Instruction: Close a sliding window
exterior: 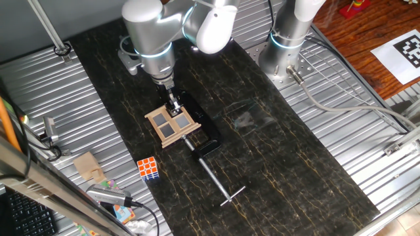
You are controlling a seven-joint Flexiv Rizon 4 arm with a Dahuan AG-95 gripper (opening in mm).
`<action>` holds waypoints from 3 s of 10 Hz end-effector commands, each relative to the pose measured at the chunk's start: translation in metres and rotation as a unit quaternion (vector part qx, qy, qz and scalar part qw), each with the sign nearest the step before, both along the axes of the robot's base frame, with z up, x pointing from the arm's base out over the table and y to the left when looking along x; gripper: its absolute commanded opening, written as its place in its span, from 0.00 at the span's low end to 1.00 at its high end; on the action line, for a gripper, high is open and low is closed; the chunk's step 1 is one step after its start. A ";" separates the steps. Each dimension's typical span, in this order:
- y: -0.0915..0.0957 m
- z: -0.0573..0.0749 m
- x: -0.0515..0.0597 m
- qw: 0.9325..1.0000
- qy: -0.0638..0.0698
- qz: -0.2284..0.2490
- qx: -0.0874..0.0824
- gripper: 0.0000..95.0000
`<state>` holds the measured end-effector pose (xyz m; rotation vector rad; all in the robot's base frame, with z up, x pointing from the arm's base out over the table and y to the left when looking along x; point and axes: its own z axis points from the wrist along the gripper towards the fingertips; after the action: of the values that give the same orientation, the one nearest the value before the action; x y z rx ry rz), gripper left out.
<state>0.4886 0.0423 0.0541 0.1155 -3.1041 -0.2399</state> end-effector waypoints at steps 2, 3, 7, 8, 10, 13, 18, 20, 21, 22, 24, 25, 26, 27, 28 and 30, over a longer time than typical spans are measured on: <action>0.003 -0.009 0.002 1.000 0.000 -0.005 0.002 0.00; 0.004 -0.011 0.002 1.000 0.001 -0.006 0.001 0.00; 0.005 -0.022 0.003 1.000 0.002 -0.010 0.003 0.00; 0.005 -0.025 0.002 1.000 0.002 -0.009 0.005 0.00; 0.008 -0.029 0.000 1.000 0.003 -0.011 0.006 0.00; 0.008 -0.032 -0.003 1.000 0.004 -0.010 0.006 0.00; 0.008 -0.034 -0.006 1.000 0.004 -0.008 0.006 0.00; 0.008 -0.035 -0.006 1.000 0.004 -0.007 0.005 0.00; 0.008 -0.036 -0.006 1.000 0.004 -0.007 0.005 0.00; 0.008 -0.036 -0.006 1.000 0.004 -0.007 0.005 0.00; 0.008 -0.036 -0.006 1.000 0.004 -0.006 0.004 0.00; 0.008 -0.036 -0.006 1.000 0.003 -0.006 0.004 0.00; 0.008 -0.036 -0.006 1.000 0.003 -0.005 0.004 0.00; 0.008 -0.036 -0.006 1.000 0.003 -0.005 0.004 0.00; 0.008 -0.036 -0.006 1.000 0.003 -0.004 0.003 0.00; 0.007 -0.036 -0.006 1.000 0.003 -0.003 0.003 0.00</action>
<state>0.4830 0.0498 0.0177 0.1026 -3.0980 -0.2503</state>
